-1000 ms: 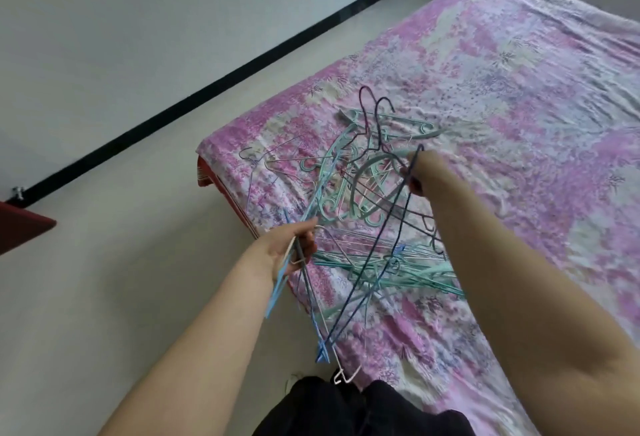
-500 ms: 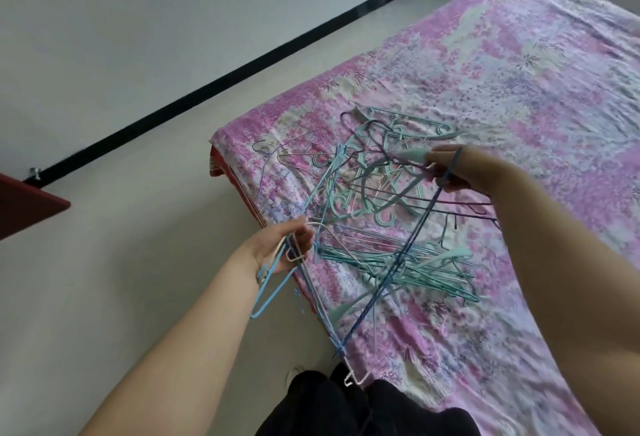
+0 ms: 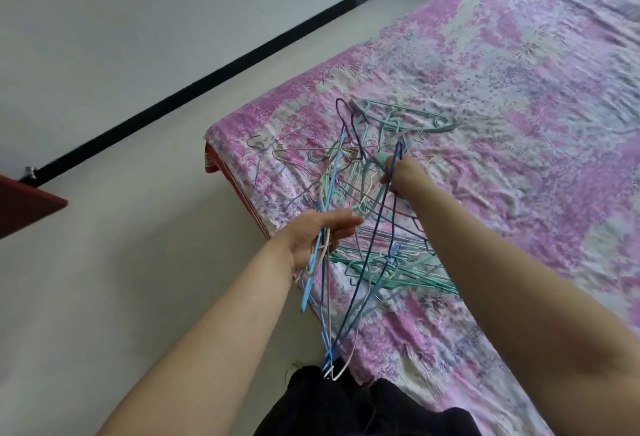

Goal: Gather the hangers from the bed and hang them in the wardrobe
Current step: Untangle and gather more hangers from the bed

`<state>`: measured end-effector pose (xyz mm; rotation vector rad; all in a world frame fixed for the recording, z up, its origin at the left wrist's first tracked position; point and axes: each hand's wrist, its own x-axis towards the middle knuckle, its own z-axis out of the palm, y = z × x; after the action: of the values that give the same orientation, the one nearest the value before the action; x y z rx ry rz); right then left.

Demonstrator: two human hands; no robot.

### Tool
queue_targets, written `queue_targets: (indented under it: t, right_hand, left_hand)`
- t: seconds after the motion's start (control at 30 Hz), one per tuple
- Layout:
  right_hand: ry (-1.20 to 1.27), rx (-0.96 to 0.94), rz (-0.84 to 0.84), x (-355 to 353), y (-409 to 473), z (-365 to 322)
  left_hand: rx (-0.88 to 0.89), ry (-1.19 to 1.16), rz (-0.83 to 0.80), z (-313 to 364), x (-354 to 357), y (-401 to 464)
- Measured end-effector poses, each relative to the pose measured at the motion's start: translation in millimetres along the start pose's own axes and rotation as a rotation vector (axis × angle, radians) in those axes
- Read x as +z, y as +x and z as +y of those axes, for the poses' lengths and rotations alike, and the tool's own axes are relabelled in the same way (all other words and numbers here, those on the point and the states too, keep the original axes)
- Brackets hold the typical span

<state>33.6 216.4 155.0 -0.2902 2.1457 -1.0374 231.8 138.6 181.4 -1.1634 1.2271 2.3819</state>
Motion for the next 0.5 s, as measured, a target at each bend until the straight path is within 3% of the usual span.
queue_targets:
  t: [0.17,0.37,0.43,0.5]
  right_hand:
    - [0.077,0.141,-0.053,4.3,3.2,4.5]
    - [0.662,0.091,-0.164,-44.4,-9.8,-3.5]
    - [0.829,0.036,-0.093,-64.5,-5.1,-11.9]
    - [0.825,0.004,0.021,-72.5,-4.8,-19.4]
  left_hand:
    - [-0.051,0.042,0.113,0.3,-13.6,-5.9]
    - [-0.063,-0.262,0.287,1.6,-54.7,-4.1]
    - [-0.045,-0.351,0.341,0.2,-62.5,-2.8]
    - [-0.017,-0.409,0.351,0.7,-58.3,-0.5]
